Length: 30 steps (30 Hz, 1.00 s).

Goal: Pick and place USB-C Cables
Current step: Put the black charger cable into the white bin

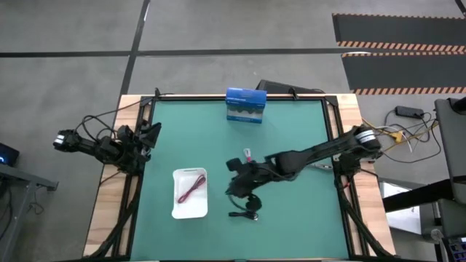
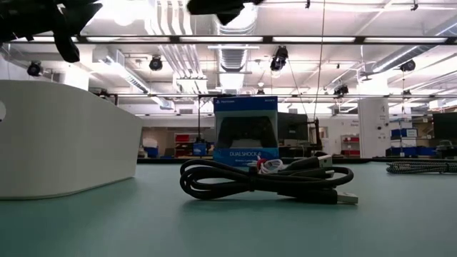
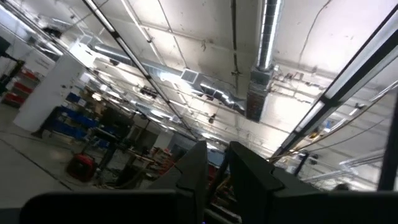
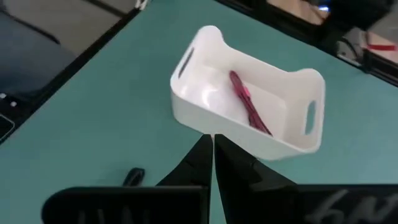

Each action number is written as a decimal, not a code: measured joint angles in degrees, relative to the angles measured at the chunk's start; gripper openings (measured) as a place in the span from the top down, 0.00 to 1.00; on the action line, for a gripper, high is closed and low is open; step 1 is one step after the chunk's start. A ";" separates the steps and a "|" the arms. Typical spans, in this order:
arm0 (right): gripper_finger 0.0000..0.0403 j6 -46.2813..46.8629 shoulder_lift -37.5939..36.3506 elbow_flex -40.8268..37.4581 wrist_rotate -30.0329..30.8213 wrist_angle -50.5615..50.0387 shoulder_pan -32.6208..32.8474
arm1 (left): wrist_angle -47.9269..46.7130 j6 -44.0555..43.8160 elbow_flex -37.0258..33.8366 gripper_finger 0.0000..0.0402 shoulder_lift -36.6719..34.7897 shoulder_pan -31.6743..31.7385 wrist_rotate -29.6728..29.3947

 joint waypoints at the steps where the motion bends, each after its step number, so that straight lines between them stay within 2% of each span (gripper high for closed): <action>1: 0.98 0.42 -1.53 -2.55 1.48 1.63 0.55 | -0.03 -0.64 0.00 0.87 0.14 0.00 0.96; 3: 0.98 1.11 -4.06 -7.19 3.80 4.72 1.46 | -0.03 -2.16 0.04 0.87 0.60 -0.02 2.94; 6: 0.98 2.99 -8.04 -14.17 4.10 10.14 2.24 | 0.03 -3.99 0.26 0.87 1.83 -0.02 4.66; 16: 0.98 4.64 -18.85 -35.92 4.09 32.46 2.48 | 4.42 -11.51 0.28 0.87 10.33 -0.04 4.83; 25: 0.98 3.63 -25.63 -46.57 4.10 44.42 2.48 | 5.85 -12.11 7.96 0.87 20.23 -0.06 4.77; 30: 0.98 2.17 -29.38 -50.60 4.10 47.33 2.48 | 5.50 -12.14 13.89 0.87 28.89 -0.05 5.80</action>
